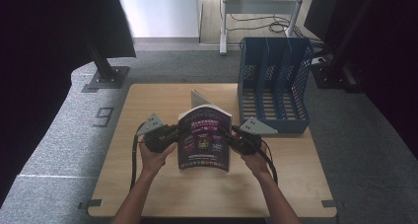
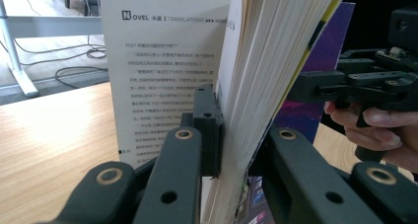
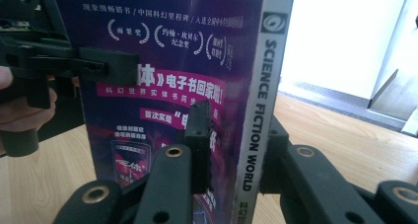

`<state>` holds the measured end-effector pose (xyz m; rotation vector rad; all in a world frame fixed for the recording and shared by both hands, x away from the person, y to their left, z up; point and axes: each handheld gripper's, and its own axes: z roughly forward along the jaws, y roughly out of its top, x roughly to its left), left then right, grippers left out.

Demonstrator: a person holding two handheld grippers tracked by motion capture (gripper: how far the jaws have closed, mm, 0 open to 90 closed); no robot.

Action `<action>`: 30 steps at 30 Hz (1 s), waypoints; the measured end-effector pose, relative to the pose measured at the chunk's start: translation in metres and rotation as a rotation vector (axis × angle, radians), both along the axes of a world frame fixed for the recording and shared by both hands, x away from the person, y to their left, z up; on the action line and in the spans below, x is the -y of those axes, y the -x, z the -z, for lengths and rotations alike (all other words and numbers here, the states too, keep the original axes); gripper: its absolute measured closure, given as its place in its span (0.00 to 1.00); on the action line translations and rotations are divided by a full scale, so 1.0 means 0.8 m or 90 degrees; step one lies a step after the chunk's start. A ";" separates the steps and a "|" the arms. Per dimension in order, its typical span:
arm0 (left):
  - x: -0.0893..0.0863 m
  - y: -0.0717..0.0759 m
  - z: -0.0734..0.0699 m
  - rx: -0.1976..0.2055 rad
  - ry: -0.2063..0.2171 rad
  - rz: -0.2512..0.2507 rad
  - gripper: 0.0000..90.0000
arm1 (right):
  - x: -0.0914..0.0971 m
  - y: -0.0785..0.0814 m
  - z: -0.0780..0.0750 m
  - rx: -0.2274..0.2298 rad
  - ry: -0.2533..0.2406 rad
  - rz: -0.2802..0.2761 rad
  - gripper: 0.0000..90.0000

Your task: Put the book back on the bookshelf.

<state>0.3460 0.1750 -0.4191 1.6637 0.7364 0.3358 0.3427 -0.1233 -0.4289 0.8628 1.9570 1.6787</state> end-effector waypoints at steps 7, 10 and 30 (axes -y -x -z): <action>-0.004 -0.002 0.000 -0.002 -0.005 -0.004 0.89 | -0.003 0.002 0.000 0.010 0.007 0.007 0.89; -0.004 -0.004 0.001 0.000 -0.009 -0.013 0.81 | -0.003 0.006 0.000 0.015 0.008 0.002 0.89; 0.000 -0.028 0.005 -0.021 -0.058 -0.055 0.36 | 0.004 0.018 0.002 0.036 0.005 -0.027 0.90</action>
